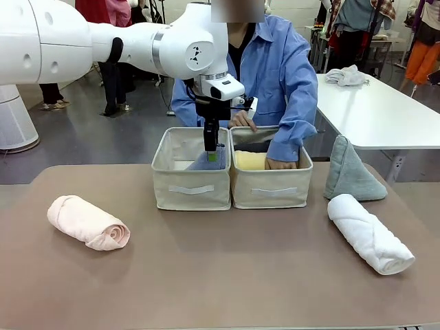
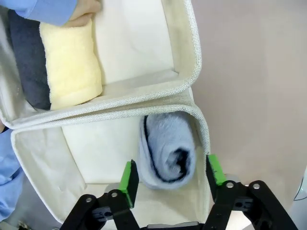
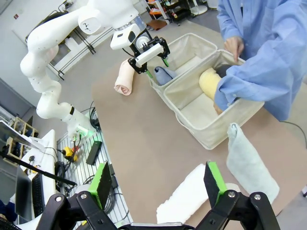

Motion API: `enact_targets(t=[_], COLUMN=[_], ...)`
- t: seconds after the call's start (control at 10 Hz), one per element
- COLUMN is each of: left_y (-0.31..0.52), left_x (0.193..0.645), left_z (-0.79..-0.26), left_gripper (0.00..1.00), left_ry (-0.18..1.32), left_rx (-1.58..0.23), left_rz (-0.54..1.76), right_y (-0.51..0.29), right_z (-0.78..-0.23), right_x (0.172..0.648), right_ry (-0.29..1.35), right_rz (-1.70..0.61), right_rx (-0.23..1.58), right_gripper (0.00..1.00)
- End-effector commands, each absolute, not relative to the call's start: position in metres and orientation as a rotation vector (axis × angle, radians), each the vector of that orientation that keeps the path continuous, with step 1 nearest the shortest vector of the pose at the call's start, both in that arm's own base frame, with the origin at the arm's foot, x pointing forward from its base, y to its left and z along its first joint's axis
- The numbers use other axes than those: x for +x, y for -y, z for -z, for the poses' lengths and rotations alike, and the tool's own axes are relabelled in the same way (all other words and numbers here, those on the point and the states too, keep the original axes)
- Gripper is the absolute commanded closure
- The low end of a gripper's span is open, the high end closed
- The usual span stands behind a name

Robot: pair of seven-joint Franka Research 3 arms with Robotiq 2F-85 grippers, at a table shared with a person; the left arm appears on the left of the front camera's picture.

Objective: Sort the towels based on their folding style.
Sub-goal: Pick up one triangle-folded towel and place it in the left Fabric basket.

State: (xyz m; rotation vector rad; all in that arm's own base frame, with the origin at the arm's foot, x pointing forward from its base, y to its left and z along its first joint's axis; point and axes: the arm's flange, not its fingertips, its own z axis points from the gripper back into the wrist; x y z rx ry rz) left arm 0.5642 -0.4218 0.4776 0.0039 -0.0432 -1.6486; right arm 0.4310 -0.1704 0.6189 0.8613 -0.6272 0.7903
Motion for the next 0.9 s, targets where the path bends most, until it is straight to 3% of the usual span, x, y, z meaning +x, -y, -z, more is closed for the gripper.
enact_targets(t=[0.0,0.3,0.5,0.8], left_y=[0.424,0.412,0.346,0.225], left_x=[0.566,0.560,0.532,0.474], left_z=[-0.484,-0.503,-0.558,-0.597], left_gripper=[0.00,0.00,0.00,0.00], left_ry=[0.032,0.080,0.182,0.302], left_rx=[-0.015,-0.062,-0.068,-0.114], left_rz=[1.635,1.647,1.663,1.588], right_y=[0.170,0.170,0.170,0.170], right_z=[-0.619,-0.619,-0.619,-0.619], right_x=[0.431,0.431,0.431,0.431], right_ry=[0.643,0.643,0.643,0.643], right_rz=[-0.787,-0.787,-0.787,-0.787], right_rx=[0.876,0.876,0.876,0.876], right_gripper=[0.00,0.00,0.00,0.00])
